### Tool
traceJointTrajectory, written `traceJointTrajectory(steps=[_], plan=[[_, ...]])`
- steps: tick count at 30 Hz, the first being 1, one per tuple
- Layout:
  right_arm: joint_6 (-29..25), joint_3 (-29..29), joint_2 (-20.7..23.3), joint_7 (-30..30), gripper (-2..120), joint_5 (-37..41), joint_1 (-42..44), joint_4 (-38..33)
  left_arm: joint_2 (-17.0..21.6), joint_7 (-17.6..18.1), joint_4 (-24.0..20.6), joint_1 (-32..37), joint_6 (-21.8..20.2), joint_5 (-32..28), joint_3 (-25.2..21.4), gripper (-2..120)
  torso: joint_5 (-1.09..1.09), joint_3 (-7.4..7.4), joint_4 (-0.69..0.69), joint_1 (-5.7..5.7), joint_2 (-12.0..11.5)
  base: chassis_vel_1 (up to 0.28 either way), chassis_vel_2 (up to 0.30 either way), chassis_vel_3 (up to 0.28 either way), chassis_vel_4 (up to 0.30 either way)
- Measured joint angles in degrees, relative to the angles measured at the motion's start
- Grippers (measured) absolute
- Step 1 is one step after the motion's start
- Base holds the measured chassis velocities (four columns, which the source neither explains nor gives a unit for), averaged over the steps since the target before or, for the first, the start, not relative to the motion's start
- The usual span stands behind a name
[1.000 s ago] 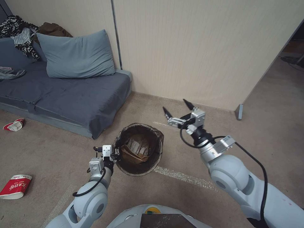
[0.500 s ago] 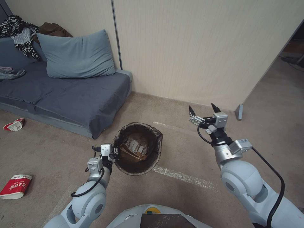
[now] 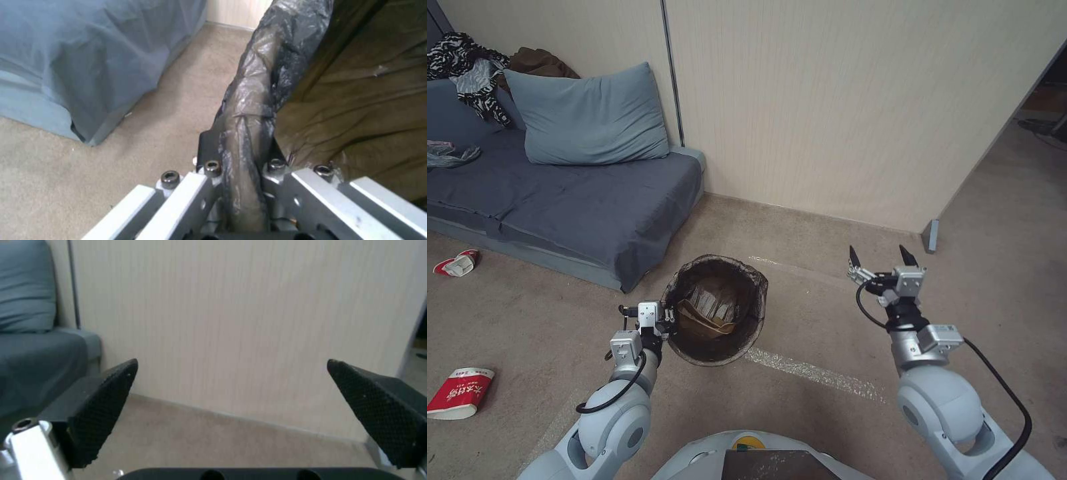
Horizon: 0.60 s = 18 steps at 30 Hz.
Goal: Pick up the trash bin, then pick up the garbage from the floor and place it into the trash bin.
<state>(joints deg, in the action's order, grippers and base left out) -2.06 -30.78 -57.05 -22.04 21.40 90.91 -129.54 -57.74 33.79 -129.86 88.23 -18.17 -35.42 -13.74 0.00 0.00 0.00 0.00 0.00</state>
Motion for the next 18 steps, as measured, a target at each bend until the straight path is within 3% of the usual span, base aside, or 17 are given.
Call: traceJointTrajectory(steps=[9, 18], plan=[[-4.5, 0.0, -6.8, 1.3, 100, -7.4, 7.8, 1.6, -0.3, 0.0, 0.3, 0.0, 0.3, 1.7, 0.0, 0, 0.0, 0.0, 0.0, 0.0, 0.0, 0.0, 0.0, 0.0, 0.0], [-4.6, 1.0, -7.8, 1.3, 100, -8.0, 7.8, 1.4, -0.3, 0.3, 0.4, 0.0, 0.4, 1.5, 0.0, 0, -0.01, 0.0, 0.01, 0.0, 0.0, 0.0, 0.0, 0.0, 0.0]])
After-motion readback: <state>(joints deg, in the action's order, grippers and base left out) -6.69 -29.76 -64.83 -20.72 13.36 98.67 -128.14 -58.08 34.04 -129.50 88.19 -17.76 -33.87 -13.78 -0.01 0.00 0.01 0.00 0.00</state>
